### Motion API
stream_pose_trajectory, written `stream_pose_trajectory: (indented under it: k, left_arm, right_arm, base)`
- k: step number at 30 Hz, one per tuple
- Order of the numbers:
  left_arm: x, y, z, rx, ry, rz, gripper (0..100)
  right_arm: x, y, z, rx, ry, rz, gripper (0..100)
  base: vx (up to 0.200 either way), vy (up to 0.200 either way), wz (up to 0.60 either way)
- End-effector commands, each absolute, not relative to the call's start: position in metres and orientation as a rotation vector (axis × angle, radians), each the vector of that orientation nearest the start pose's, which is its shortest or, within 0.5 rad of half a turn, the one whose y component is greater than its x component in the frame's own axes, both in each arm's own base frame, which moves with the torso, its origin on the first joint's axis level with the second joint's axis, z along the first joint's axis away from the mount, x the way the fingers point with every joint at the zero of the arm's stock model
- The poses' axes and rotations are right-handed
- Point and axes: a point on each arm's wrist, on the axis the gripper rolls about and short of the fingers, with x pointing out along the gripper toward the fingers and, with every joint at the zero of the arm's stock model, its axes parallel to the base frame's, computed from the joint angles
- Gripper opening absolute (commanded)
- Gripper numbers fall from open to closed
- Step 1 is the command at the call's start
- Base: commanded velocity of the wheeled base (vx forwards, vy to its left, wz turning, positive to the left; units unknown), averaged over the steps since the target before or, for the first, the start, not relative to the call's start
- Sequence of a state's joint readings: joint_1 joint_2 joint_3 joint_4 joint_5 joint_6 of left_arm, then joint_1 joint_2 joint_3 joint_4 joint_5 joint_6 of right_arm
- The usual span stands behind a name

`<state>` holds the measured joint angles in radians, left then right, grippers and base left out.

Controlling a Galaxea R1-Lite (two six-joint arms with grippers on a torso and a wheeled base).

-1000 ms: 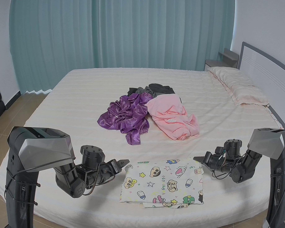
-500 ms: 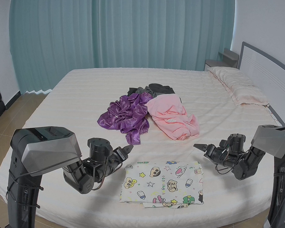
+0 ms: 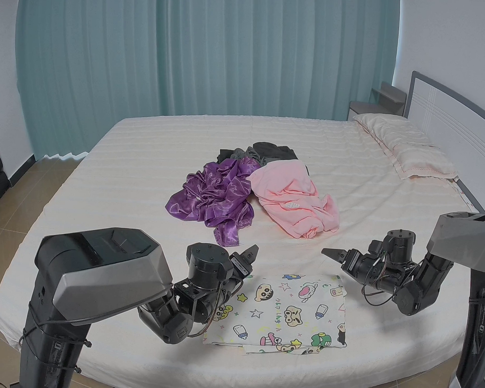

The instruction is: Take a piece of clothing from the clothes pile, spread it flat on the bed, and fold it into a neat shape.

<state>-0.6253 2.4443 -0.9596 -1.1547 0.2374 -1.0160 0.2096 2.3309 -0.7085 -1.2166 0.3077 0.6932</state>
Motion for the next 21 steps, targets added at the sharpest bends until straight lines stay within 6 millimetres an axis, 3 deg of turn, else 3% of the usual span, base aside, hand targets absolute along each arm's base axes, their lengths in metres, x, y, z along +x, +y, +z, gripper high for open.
stream_pose_trajectory:
  k: [1, 4, 12, 16, 21]
  left_arm:
    - [0.339, -0.238, -0.026, -0.809, 0.509, -0.170, 100]
    - [0.338, -0.238, -0.039, -0.730, 0.558, -0.150, 100]
    - [0.337, -0.238, -0.042, -0.696, 0.565, -0.151, 100]
    - [0.337, -0.239, -0.043, -0.697, 0.563, -0.152, 100]
    - [0.336, -0.239, -0.044, -0.693, 0.565, -0.151, 100]
  right_arm:
    - [0.353, 0.091, 0.005, 0.705, 0.571, 0.367, 100]
    - [0.349, 0.099, 0.012, 0.767, 0.583, 0.377, 100]
    - [0.344, 0.109, 0.009, 0.796, 0.620, 0.387, 100]
    - [0.336, 0.118, -0.006, 0.780, 0.684, 0.387, 100]
    - [0.338, 0.113, -0.024, 0.778, 0.753, 0.341, 100]
  base:
    - [0.000, 0.000, 0.00]
    - [0.000, 0.000, 0.00]
    - [0.000, 0.000, 0.00]
    - [0.000, 0.000, 0.00]
    - [0.000, 0.000, 0.00]
